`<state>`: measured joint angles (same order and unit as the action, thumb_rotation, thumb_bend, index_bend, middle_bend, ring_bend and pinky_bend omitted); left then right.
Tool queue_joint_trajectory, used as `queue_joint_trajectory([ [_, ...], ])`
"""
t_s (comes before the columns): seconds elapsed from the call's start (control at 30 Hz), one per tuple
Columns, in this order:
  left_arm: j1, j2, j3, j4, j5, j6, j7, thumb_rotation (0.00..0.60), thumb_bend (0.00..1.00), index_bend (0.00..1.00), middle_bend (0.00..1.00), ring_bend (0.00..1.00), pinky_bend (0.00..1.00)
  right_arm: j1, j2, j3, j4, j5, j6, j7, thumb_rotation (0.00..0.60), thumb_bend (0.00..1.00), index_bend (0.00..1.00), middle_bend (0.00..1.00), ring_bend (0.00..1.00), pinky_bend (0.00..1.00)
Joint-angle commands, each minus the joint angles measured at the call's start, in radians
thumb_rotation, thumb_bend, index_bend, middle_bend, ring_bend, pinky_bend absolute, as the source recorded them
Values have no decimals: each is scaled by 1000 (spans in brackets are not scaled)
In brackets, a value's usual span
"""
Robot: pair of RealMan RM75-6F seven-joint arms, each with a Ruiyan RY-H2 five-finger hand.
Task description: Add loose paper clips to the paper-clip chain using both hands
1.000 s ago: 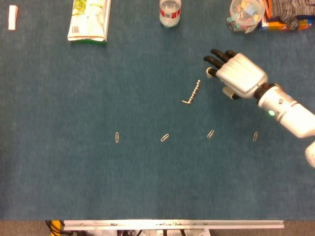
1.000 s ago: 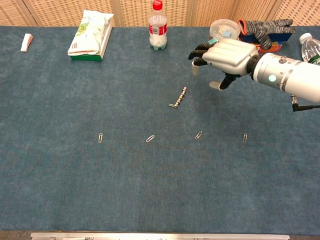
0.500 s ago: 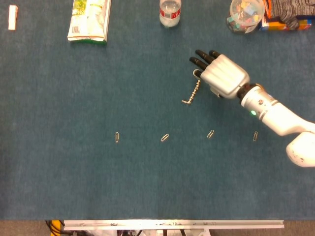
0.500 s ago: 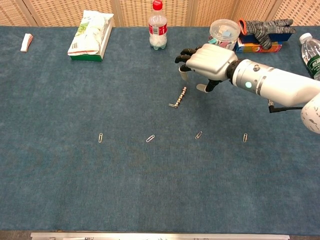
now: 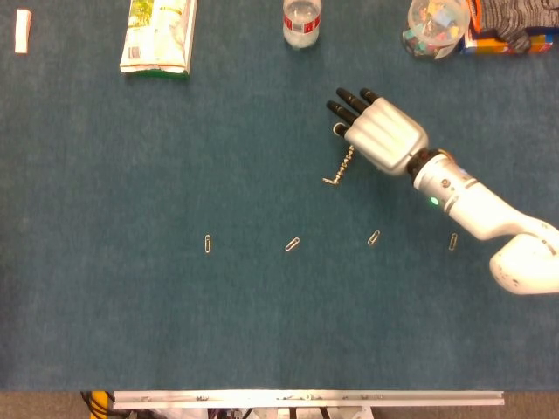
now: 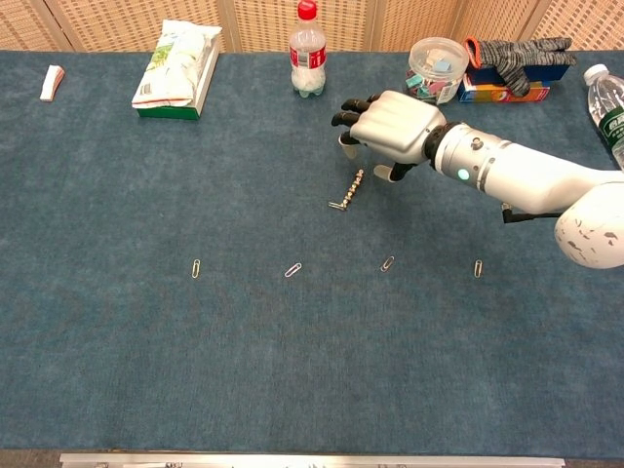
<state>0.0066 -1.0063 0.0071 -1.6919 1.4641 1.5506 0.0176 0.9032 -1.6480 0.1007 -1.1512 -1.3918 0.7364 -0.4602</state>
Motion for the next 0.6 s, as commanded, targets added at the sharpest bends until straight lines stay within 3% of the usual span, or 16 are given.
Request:
queue_joint_trajectory([
  [0.03,1,1,-1,-1,0,-1,-1,600,225,281,79,0,56,5,-13,-5,13,-1,1,-3,600,329,387,119,40,209],
  [0.13,3,3,-4,0,-1,-1,-8,600,225,281,80,0,56,8,-23,-9,25,-2,3,-6,600,313,387,119,40,207],
  [0.37,5,7,-8,0,-1,-4,-20,600,225,282,82,0,56,16,-39,-6,40,12,7,-38,600,173,402,111,30,201],
  [0.6,7,9,-9,0,2,-5,-26,600,225,282,82,0,56,26,-52,3,46,39,-1,-61,600,160,463,105,25,200],
])
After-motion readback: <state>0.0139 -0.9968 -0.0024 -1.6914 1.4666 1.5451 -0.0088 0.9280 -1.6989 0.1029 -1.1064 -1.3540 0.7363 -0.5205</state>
